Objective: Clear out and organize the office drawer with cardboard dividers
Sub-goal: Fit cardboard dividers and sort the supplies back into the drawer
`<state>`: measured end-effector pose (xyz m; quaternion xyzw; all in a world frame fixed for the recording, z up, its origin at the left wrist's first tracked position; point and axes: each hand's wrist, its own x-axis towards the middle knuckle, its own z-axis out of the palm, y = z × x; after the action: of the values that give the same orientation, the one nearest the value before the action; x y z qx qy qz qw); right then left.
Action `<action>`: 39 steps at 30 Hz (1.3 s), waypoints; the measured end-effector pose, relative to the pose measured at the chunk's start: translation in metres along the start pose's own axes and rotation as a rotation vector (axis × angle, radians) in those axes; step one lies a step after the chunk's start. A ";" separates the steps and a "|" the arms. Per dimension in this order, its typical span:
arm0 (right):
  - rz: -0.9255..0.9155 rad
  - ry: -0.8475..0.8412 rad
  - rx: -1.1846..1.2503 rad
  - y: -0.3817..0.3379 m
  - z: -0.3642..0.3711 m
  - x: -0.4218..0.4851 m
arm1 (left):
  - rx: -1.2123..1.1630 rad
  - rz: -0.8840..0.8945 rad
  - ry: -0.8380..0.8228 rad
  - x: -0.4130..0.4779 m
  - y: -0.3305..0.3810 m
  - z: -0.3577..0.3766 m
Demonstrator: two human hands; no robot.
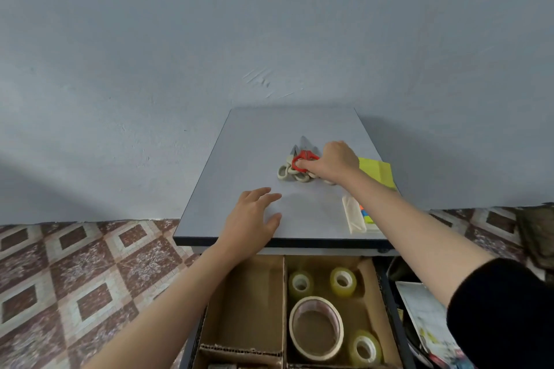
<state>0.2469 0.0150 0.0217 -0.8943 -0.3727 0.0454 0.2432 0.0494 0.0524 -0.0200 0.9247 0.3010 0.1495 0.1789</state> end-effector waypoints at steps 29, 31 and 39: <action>-0.098 0.051 0.146 0.052 -0.042 -0.027 | -0.064 -0.251 0.013 0.101 0.025 0.008; -0.113 0.045 0.145 0.061 -0.047 -0.033 | -0.080 -0.318 -0.029 0.111 0.030 0.009; -0.148 0.037 0.199 0.079 -0.048 -0.052 | 0.036 -0.388 -0.053 0.127 0.034 0.011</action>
<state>0.2729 -0.0880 0.0218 -0.8367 -0.4267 0.0475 0.3401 0.1695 0.1016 0.0063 0.8560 0.4713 0.0826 0.1957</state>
